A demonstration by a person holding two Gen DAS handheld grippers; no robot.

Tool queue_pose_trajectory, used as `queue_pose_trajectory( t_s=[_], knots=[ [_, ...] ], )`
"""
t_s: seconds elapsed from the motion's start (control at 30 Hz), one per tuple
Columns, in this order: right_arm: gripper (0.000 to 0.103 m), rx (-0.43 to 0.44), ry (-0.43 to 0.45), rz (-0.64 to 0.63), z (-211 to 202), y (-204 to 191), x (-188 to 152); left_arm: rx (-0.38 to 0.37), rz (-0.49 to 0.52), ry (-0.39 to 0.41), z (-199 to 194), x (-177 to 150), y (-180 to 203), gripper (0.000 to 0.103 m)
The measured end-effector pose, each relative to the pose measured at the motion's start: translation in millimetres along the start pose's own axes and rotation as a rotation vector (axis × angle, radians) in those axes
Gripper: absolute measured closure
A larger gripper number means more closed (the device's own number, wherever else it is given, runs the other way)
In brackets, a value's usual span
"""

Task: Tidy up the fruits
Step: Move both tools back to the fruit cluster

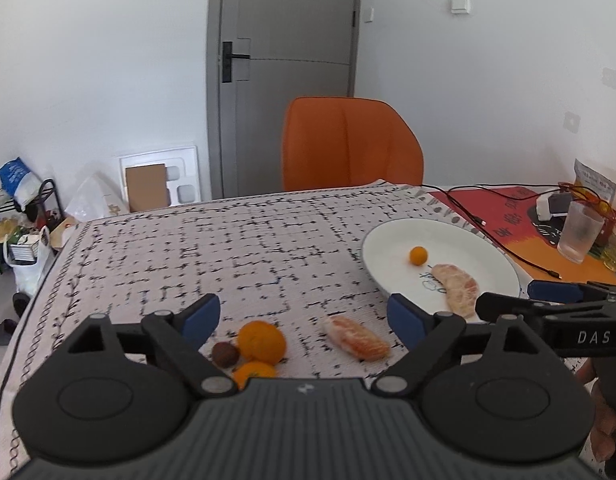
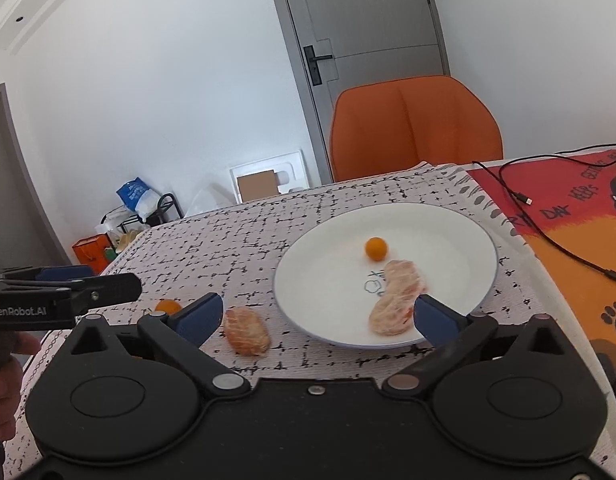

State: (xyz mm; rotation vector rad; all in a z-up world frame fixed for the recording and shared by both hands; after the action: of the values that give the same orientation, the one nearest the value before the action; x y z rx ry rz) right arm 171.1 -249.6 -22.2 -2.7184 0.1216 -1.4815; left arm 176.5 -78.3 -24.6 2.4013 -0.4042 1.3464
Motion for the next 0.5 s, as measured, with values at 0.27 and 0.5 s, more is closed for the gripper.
queue_pose_trajectory(
  t_s=[0.27, 0.5],
  knots=[
    [0.000, 0.005, 0.015, -0.043, -11.1, -19.0, -2.2, 0.029, -0.035, 0.022, -25.5, -11.3, -12.6, 0.009],
    [0.000, 0.026, 0.014, -0.062, -18.0, -30.3, -4.4, 0.062, -0.054, 0.042, -42.8, -21.0, -19.9, 0.005]
  ],
)
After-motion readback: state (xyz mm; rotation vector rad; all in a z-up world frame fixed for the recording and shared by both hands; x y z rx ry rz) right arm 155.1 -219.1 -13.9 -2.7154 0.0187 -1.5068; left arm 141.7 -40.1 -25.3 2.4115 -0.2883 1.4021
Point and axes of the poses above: each gripper's, at about its wrist camera, not at the fingertips, and z roughly the way its jaws point, y to its right, x to its top, the point moved 2 cm from there along z, roughly the way its jaws point, and after that the axes turned 15 degrees about -x, right-handed, at the moved point
